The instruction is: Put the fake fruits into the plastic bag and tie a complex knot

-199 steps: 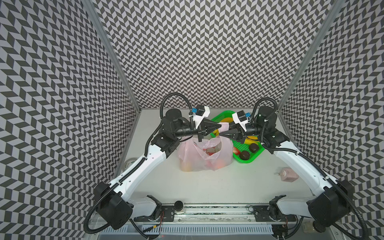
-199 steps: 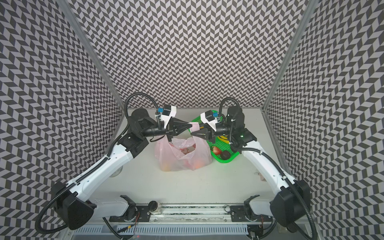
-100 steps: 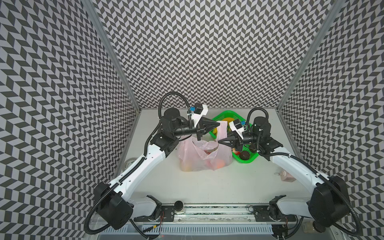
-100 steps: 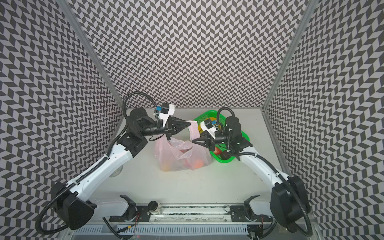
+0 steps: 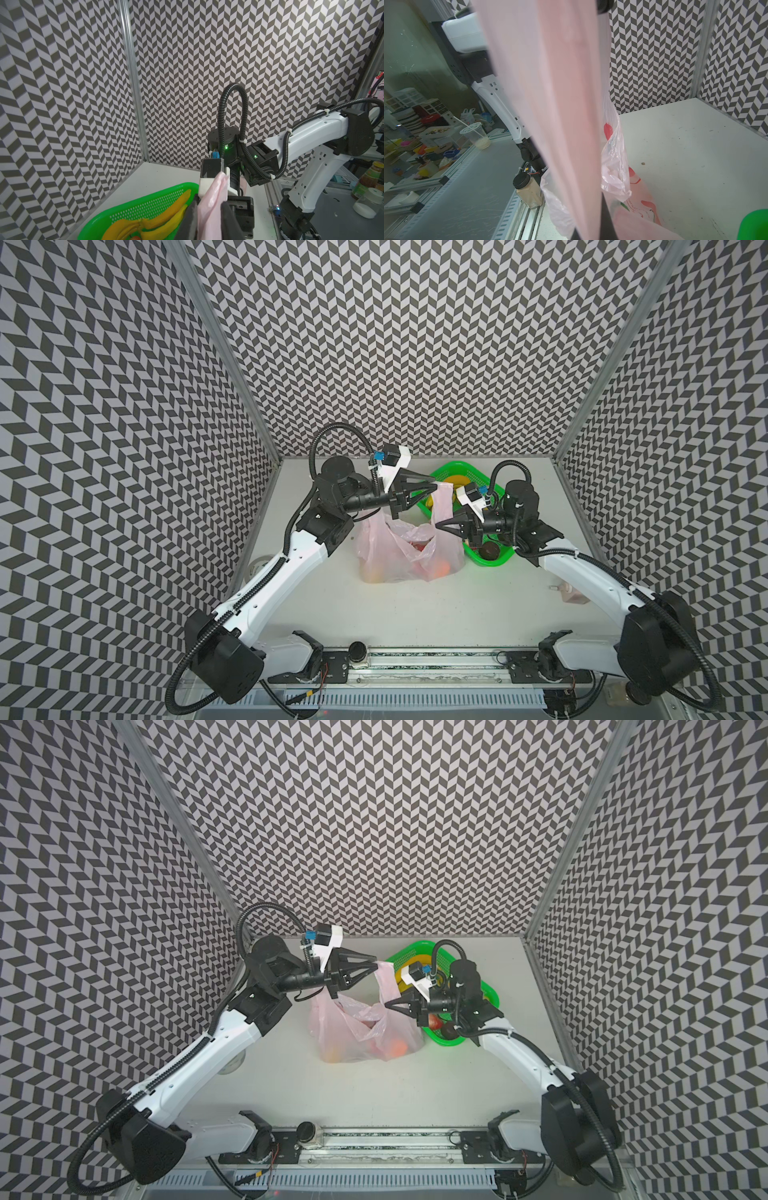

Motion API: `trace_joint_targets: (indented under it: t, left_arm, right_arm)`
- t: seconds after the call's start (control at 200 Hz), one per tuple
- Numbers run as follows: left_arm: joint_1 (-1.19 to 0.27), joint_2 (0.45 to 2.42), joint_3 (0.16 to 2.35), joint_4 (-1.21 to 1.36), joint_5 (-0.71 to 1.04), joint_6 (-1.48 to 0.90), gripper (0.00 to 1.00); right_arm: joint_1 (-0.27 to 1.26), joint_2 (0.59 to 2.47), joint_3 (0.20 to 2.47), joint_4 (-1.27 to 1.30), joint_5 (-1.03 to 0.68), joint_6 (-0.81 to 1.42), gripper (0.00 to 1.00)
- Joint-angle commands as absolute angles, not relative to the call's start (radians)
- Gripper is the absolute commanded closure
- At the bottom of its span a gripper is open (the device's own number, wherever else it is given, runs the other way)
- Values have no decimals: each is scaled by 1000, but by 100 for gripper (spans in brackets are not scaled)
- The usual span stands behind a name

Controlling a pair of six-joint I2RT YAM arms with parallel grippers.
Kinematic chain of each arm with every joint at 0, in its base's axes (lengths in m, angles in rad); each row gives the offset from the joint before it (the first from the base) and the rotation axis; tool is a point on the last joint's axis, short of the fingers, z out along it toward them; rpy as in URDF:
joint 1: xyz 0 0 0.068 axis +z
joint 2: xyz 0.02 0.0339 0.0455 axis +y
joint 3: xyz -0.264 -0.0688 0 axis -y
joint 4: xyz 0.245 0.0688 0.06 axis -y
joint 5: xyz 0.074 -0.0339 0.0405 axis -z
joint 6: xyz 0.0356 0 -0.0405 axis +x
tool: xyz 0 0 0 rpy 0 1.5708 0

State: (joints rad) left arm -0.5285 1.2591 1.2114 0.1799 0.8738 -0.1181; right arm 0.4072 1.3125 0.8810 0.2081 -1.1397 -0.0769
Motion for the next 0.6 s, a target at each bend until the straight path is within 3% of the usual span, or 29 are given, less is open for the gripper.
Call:
trace_joint_targets:
  t: [0.0, 0.25, 0.596]
  left_arm:
    - [-520, 1211, 1225, 227, 886, -134, 65]
    - [-492, 1143, 1238, 254, 912, -212, 49]
    - [-386, 1007, 1217, 247, 898, -273, 42]
  right_arm:
    - [399, 1302, 904, 222, -1114, -81, 100]
    - [385, 1303, 904, 219, -1107, -81, 100]
    - [370, 1314, 909, 212, -1102, -82, 100]
